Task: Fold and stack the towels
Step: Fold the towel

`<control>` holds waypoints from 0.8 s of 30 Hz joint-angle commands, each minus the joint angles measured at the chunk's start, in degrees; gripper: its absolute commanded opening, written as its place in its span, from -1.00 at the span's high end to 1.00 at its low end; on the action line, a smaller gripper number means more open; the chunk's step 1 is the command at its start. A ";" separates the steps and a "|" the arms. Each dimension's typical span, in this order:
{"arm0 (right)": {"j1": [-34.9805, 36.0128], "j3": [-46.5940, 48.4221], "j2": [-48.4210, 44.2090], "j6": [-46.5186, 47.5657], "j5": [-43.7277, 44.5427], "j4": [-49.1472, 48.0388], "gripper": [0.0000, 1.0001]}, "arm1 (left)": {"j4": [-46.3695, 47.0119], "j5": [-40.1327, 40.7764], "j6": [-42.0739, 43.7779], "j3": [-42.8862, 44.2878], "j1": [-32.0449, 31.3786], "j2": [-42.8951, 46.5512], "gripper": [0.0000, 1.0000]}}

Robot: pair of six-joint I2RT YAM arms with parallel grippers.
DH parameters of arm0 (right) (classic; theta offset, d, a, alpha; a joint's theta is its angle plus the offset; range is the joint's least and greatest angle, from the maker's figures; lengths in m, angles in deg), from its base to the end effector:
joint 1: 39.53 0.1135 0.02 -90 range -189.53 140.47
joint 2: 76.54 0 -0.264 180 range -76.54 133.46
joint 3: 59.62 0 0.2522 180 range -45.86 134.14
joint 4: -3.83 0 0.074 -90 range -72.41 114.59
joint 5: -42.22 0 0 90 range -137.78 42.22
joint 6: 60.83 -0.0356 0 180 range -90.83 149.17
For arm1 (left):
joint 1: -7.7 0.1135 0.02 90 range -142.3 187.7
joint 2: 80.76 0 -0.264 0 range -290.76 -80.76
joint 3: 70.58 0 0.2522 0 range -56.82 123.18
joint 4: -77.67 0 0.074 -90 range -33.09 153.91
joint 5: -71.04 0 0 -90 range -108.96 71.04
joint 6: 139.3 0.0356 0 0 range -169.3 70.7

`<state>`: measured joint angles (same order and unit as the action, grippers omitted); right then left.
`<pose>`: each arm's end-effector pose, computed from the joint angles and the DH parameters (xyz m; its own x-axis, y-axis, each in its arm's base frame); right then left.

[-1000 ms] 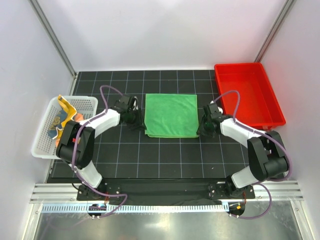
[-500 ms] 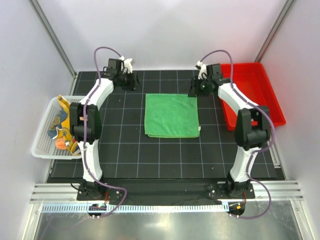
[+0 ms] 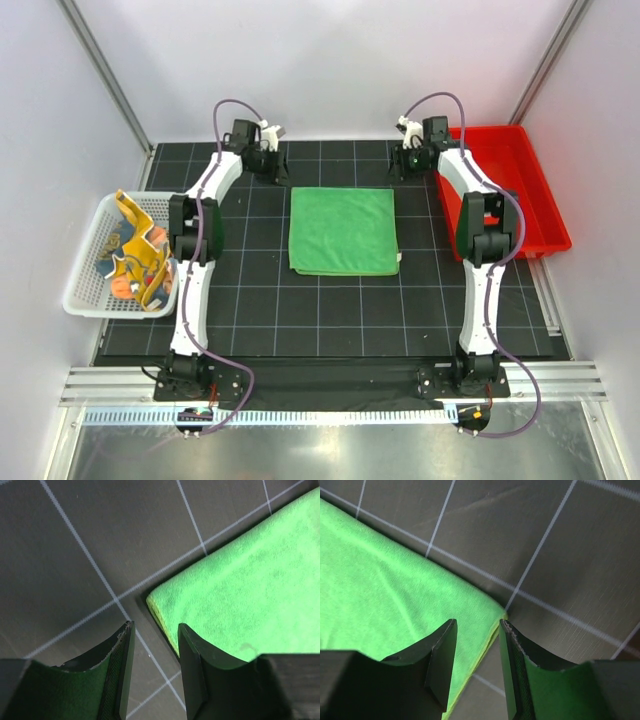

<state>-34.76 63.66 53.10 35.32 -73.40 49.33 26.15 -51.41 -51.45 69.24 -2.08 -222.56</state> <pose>0.5016 0.0573 0.2054 -0.7427 -0.1589 -0.6505 -0.4231 0.8643 0.2720 0.5303 -0.1108 0.1844 -0.8088 0.1073 -0.5782 0.4278 0.7820 -0.4533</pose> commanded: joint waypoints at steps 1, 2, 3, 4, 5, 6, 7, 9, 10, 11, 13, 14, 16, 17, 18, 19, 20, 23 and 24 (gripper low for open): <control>0.06 8.07 3.32 5.27 -2.76 5.07 0.08 | -1.44 -2.79 1.89 4.63 0.03 -1.81 0.14; -0.29 9.30 4.38 5.53 -3.02 5.95 0.07 | -1.27 -3.15 1.89 5.07 0.11 -2.86 0.14; -0.64 11.58 6.39 6.23 -4.24 7.70 0.06 | -1.27 -3.58 2.32 5.94 0.03 -3.22 0.14; -1.43 12.73 7.28 6.67 -5.04 8.67 0.04 | -1.00 -3.50 2.68 6.30 0.11 -3.66 0.14; -1.70 13.70 7.99 7.03 -6.09 9.38 0.03 | -1.52 -3.07 2.42 7.61 0.11 -4.97 0.12; -2.13 15.10 9.47 7.64 -7.93 10.26 0.03 | -1.79 -4.19 2.42 9.45 0.20 -5.59 0.11; -2.49 15.72 9.92 7.82 -8.29 10.53 0.03 | -1.79 -4.20 2.50 10.16 0.37 -6.03 0.10; -2.58 17.56 11.85 8.69 -8.56 11.75 0.04 | -1.09 -3.76 0.94 11.05 0.29 -6.82 0.08; -2.58 18.27 12.64 8.96 -8.65 12.37 0.06 | -0.57 -4.55 0.84 11.22 0.29 -7.00 0.07; -2.58 18.89 13.17 9.23 -8.74 12.98 0.07 | 0.74 -5.51 0.40 11.05 0.29 -7.18 0.08; -2.58 19.77 14.32 9.66 -8.82 14.13 0.10 | 1.72 -5.08 -1.53 10.52 0.20 -7.44 0.07; -2.58 19.60 14.41 9.93 -8.56 14.31 0.11 | 1.81 -5.26 -2.76 10.52 0.20 -7.70 0.07; -2.58 18.81 14.50 10.46 -8.04 14.48 0.18 | 1.90 -5.96 -3.82 10.52 0.20 -8.58 0.07; -2.75 18.37 14.50 10.63 -8.03 14.48 0.22 | 1.99 -6.05 -4.87 10.52 0.20 -8.84 0.08; -2.84 18.28 14.32 10.72 -8.03 14.40 0.28 | 1.90 -6.31 -5.31 10.52 0.20 -9.54 0.09; -2.93 18.19 14.32 10.72 -8.03 14.31 0.42 | 1.90 -6.84 -5.58 10.35 0.20 -9.72 0.09; -3.02 18.10 14.41 10.72 -7.95 14.22 0.49 | 1.90 -6.93 -5.58 10.09 0.20 -9.90 0.11; -3.19 17.93 14.41 10.90 -8.38 13.52 0.63 | 2.07 -5.27 -5.58 9.99 0.20 -10.25 0.13; -3.28 17.93 14.50 10.90 -8.47 13.34 0.73 | 2.34 -5.00 -5.84 9.99 0.20 -10.34 0.13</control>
<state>-37.77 80.79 67.90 45.33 -80.97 62.91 27.66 -56.94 -56.28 77.88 -2.01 -231.69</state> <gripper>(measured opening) 0.170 0.437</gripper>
